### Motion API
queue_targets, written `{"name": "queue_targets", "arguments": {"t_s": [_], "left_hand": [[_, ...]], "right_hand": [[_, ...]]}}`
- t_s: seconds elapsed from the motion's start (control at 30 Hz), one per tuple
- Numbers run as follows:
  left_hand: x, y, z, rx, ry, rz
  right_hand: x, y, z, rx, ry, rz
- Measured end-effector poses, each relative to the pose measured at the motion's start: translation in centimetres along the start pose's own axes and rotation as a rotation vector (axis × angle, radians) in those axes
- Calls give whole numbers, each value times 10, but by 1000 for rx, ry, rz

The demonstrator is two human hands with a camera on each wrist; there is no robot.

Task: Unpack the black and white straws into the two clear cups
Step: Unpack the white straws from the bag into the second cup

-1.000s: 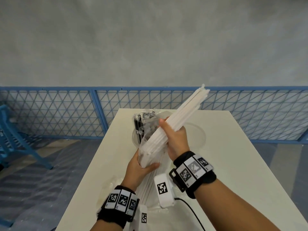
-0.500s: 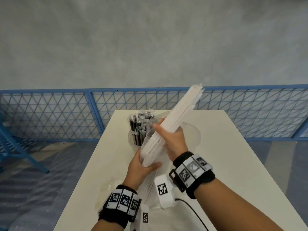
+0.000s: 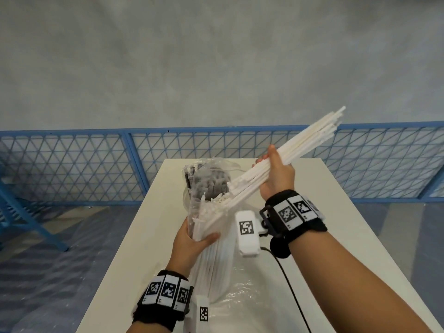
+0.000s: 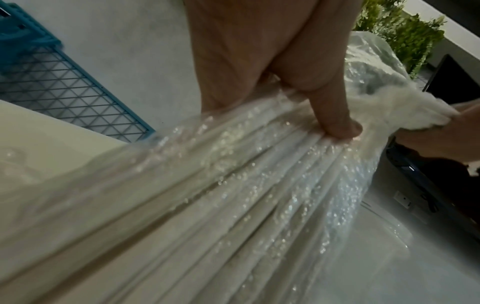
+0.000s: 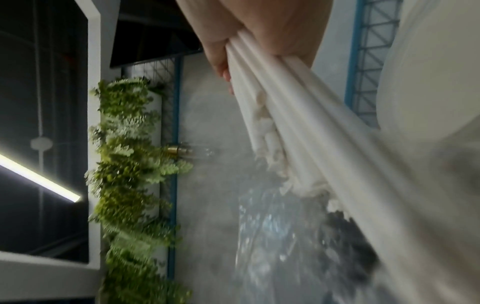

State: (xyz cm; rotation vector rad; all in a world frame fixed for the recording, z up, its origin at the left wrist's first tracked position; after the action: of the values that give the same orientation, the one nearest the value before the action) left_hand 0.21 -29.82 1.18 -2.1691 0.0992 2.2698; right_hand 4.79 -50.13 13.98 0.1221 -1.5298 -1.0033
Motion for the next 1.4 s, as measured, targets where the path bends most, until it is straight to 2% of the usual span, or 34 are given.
{"name": "queue_targets", "arguments": {"t_s": [0.1, 0.27, 0.53, 0.7, 0.87, 0.97, 1.13, 1.23, 1.4], "left_hand": [[1, 0, 0, -2, -5, -6], [1, 0, 0, -13, -17, 6], [0, 0, 4, -19, 10, 37], [0, 1, 4, -31, 8, 41], [0, 3, 4, -45, -1, 29], [0, 4, 4, -48, -1, 33], [-1, 0, 6, -56, -7, 73], [-2, 2, 6, -49, -17, 68], [-5, 10, 7, -22, -1, 55]], "right_hand": [[3, -17, -15, -110, 54, 33], [5, -40, -32, -184, 85, 77], [44, -68, -62, -334, -6, 69], [78, -72, -71, -403, -159, 73], [110, -56, -70, -394, -465, 16], [120, -46, -66, -376, -537, -7], [137, -56, -65, -497, -631, -3], [117, -51, -63, -387, -618, 38], [48, -35, -51, -70, -471, 349]]}}
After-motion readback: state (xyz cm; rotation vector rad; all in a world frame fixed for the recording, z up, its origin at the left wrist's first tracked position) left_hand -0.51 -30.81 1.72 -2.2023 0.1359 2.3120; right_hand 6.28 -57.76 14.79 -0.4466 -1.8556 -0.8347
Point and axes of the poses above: each hand's wrist, its own z-axis away from the middle knuckle, its own y-axis out of the palm, x = y × z, the point moved 3 cm from there along -z, towards the middle knuckle, and after that the axes turned 3 degrees about -y, right-handed, at the moved point
